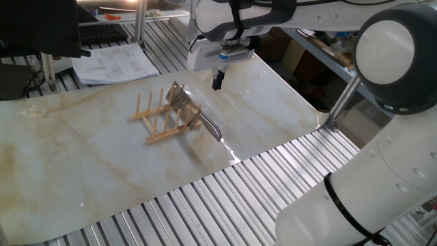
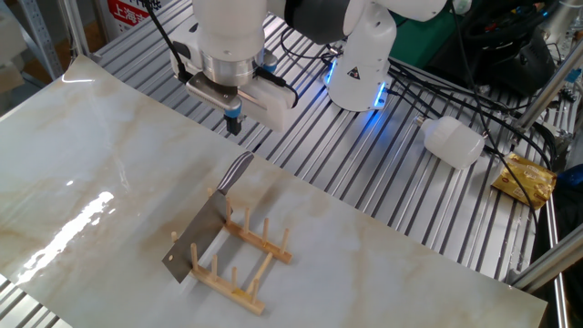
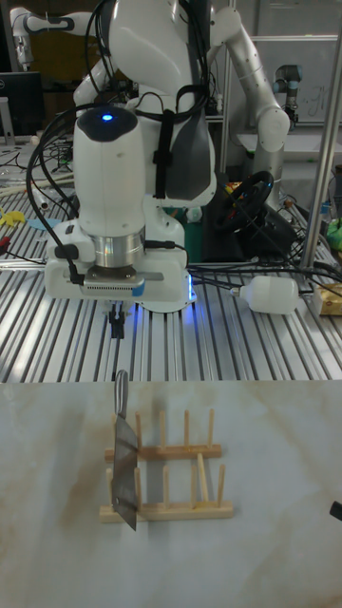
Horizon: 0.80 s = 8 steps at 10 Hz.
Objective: Put the knife on the knife rack
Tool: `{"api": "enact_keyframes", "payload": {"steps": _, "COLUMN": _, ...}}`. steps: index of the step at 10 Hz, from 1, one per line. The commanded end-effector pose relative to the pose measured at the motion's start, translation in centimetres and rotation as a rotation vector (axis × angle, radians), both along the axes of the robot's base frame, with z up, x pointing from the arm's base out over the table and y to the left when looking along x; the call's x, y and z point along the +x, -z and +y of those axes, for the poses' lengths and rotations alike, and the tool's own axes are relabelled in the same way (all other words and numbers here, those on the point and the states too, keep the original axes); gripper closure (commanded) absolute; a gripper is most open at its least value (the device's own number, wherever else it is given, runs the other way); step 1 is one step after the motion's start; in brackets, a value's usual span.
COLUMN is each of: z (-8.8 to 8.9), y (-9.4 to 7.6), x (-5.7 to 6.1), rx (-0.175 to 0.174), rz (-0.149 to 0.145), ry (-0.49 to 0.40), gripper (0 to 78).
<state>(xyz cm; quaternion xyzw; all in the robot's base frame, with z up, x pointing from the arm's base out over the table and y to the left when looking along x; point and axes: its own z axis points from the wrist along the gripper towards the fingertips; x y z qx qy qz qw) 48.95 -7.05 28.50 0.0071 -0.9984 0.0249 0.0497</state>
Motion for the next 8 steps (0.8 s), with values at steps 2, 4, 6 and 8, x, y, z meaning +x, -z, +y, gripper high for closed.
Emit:
{"api": "enact_keyframes", "payload": {"steps": 2, "z": 1.21, "y": -0.28, "x": -0.63, "rx": 0.006, "rz": -0.005, "ry": 0.015, "gripper": 76.4}}
{"api": "enact_keyframes", "payload": {"steps": 4, "z": 1.22, "y": -0.27, "x": -0.62, "rx": 0.006, "rz": -0.007, "ry": 0.013, "gripper": 76.4}}
{"api": "enact_keyframes", "payload": {"steps": 6, "z": 1.23, "y": -0.27, "x": -0.6, "rx": 0.0, "rz": -0.018, "ry": 0.012, "gripper": 76.4}}
{"api": "enact_keyframes", "payload": {"steps": 8, "z": 1.22, "y": -0.27, "x": -0.59, "rx": -0.001, "rz": -0.017, "ry": 0.013, "gripper": 76.4}}
